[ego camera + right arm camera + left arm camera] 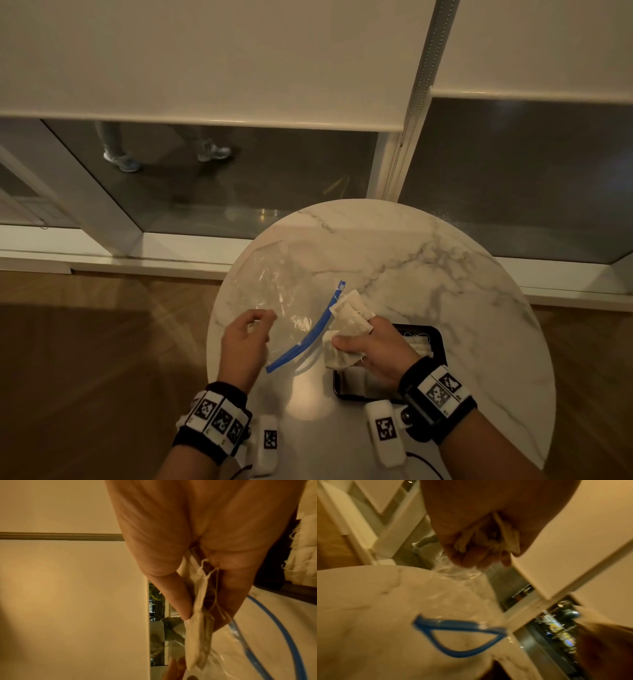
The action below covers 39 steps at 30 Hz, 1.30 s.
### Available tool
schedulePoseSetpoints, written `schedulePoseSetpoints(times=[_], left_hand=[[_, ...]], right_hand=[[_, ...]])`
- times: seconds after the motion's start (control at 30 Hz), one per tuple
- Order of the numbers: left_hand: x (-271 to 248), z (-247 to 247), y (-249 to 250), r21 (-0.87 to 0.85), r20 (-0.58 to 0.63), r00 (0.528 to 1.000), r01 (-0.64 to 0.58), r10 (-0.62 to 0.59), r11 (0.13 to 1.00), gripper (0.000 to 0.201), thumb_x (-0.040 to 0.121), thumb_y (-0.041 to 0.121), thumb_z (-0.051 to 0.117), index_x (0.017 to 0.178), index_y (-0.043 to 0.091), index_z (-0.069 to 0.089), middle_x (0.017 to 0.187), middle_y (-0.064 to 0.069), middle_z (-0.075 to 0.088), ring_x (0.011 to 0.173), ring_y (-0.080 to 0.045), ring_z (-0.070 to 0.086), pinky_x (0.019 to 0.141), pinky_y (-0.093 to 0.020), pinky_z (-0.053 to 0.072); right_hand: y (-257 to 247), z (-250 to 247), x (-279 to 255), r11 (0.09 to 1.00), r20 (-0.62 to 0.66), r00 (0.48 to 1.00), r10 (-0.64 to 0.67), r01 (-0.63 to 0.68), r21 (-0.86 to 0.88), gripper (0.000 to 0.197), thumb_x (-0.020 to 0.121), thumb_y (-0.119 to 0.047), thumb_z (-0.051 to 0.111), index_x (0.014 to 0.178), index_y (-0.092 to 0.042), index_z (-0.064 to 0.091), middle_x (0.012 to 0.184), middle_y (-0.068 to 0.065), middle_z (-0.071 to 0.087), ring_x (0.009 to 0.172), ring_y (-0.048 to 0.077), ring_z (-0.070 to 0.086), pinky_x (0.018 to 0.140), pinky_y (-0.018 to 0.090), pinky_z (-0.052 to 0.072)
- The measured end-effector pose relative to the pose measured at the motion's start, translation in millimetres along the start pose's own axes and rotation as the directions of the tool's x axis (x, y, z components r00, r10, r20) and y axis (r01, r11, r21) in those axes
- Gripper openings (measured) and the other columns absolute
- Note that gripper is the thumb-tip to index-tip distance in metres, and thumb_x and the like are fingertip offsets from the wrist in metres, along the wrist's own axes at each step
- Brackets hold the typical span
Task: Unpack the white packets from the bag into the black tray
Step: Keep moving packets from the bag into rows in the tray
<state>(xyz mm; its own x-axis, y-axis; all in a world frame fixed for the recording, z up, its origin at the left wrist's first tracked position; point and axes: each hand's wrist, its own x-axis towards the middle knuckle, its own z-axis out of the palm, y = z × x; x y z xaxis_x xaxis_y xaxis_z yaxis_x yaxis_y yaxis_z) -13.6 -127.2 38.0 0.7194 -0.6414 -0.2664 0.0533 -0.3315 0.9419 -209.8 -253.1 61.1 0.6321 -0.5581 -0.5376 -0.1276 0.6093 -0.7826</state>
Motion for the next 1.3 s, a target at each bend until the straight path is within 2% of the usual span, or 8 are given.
schedulePoseSetpoints(times=[0.2, 0.33, 0.43, 0.67, 0.8, 0.97, 1.1, 1.3], left_hand=[[-45.4, 25.0, 25.2, -0.046, 0.275, 0.953, 0.144, -0.126, 0.989, 0.054, 0.089, 0.062, 0.053, 0.099, 0.013, 0.073, 0.072, -0.013, 0.062, 0.061, -0.023, 0.058, 0.058, -0.032, 0.045], [-65.4, 40.8, 36.9, -0.264, 0.350, 0.928, 0.229, -0.128, 0.937, 0.039, 0.096, 0.039, 0.060, 0.112, 0.004, 0.066, 0.100, -0.018, 0.072, 0.084, -0.021, 0.071, 0.070, -0.028, 0.055], [-74.0, 45.3, 32.4, -0.179, 0.387, 0.919, 0.153, -0.073, 0.972, 0.042, 0.087, 0.050, 0.071, 0.112, 0.017, 0.069, 0.098, -0.014, 0.074, 0.079, -0.021, 0.067, 0.069, -0.034, 0.051], [-92.1, 53.0, 34.7, -0.246, 0.365, 0.931, 0.094, 0.003, 0.965, 0.021, 0.095, 0.023, 0.065, 0.111, 0.011, 0.070, 0.084, -0.010, 0.071, 0.065, -0.014, 0.061, 0.053, -0.026, 0.048], [-97.4, 55.7, 34.4, -0.251, 0.345, 0.939, 0.084, 0.008, 0.964, 0.018, 0.094, 0.019, 0.068, 0.111, 0.013, 0.069, 0.079, -0.007, 0.067, 0.061, -0.016, 0.055, 0.050, -0.027, 0.044], [-105.2, 60.1, 39.1, -0.283, 0.351, 0.936, 0.066, 0.039, 0.957, 0.022, 0.091, 0.010, 0.070, 0.112, 0.012, 0.069, 0.082, -0.001, 0.071, 0.062, -0.009, 0.063, 0.051, -0.020, 0.047], [-108.5, 62.8, 41.5, -0.286, 0.341, 0.939, 0.046, 0.057, 0.957, 0.022, 0.090, 0.009, 0.070, 0.112, 0.013, 0.069, 0.081, 0.001, 0.071, 0.063, -0.007, 0.063, 0.051, -0.019, 0.046], [-110.9, 63.6, 44.8, -0.313, 0.335, 0.942, 0.073, 0.038, 0.947, 0.026, 0.089, 0.015, 0.071, 0.115, 0.010, 0.068, 0.084, -0.011, 0.068, 0.061, -0.013, 0.058, 0.047, -0.024, 0.043]], right_hand=[[-9.8, 16.0, -19.6, 0.995, 0.034, 0.995, -0.091, 0.092, -0.036, 0.030, 0.081, 0.006, 0.070, 0.111, 0.000, 0.065, 0.104, 0.020, 0.072, 0.097, 0.033, 0.070, 0.082, 0.042, 0.057], [-6.6, 23.5, -30.5, 0.989, 0.040, 0.991, -0.131, 0.133, -0.056, 0.026, 0.082, 0.004, 0.070, 0.108, 0.001, 0.067, 0.105, 0.024, 0.071, 0.098, 0.037, 0.069, 0.087, 0.047, 0.056], [-0.3, 24.3, -35.4, 0.983, 0.032, 0.988, -0.148, 0.150, -0.105, 0.026, 0.081, 0.000, 0.070, 0.107, -0.001, 0.068, 0.102, 0.021, 0.072, 0.097, 0.035, 0.070, 0.087, 0.046, 0.057], [11.4, 24.4, -49.9, 0.984, -0.063, 0.986, -0.152, 0.146, -0.100, 0.029, 0.082, 0.000, 0.060, 0.106, -0.012, 0.068, 0.095, 0.011, 0.074, 0.090, 0.025, 0.072, 0.080, 0.040, 0.059], [15.5, 21.2, -54.2, 0.995, -0.127, 0.987, -0.095, 0.094, -0.008, 0.054, 0.063, -0.036, 0.069, 0.111, -0.011, 0.066, 0.100, 0.016, 0.071, 0.088, 0.027, 0.069, 0.075, 0.042, 0.055], [7.5, 11.3, -62.6, 0.995, -0.077, 0.995, -0.061, 0.067, 0.077, 0.041, 0.099, -0.043, 0.045, 0.115, -0.013, 0.068, 0.110, 0.015, 0.071, 0.103, 0.031, 0.068, 0.092, 0.047, 0.051], [-0.4, 3.5, -67.0, 0.994, -0.078, 0.992, -0.101, 0.103, 0.021, 0.046, 0.101, -0.044, 0.040, 0.115, -0.011, 0.068, 0.110, 0.016, 0.071, 0.106, 0.035, 0.067, 0.097, 0.054, 0.050], [-11.0, -11.7, -72.0, 0.974, -0.117, 0.967, -0.226, 0.225, -0.027, 0.035, 0.100, -0.036, 0.046, 0.110, -0.013, 0.069, 0.105, 0.012, 0.072, 0.095, 0.027, 0.070, 0.081, 0.043, 0.056]])
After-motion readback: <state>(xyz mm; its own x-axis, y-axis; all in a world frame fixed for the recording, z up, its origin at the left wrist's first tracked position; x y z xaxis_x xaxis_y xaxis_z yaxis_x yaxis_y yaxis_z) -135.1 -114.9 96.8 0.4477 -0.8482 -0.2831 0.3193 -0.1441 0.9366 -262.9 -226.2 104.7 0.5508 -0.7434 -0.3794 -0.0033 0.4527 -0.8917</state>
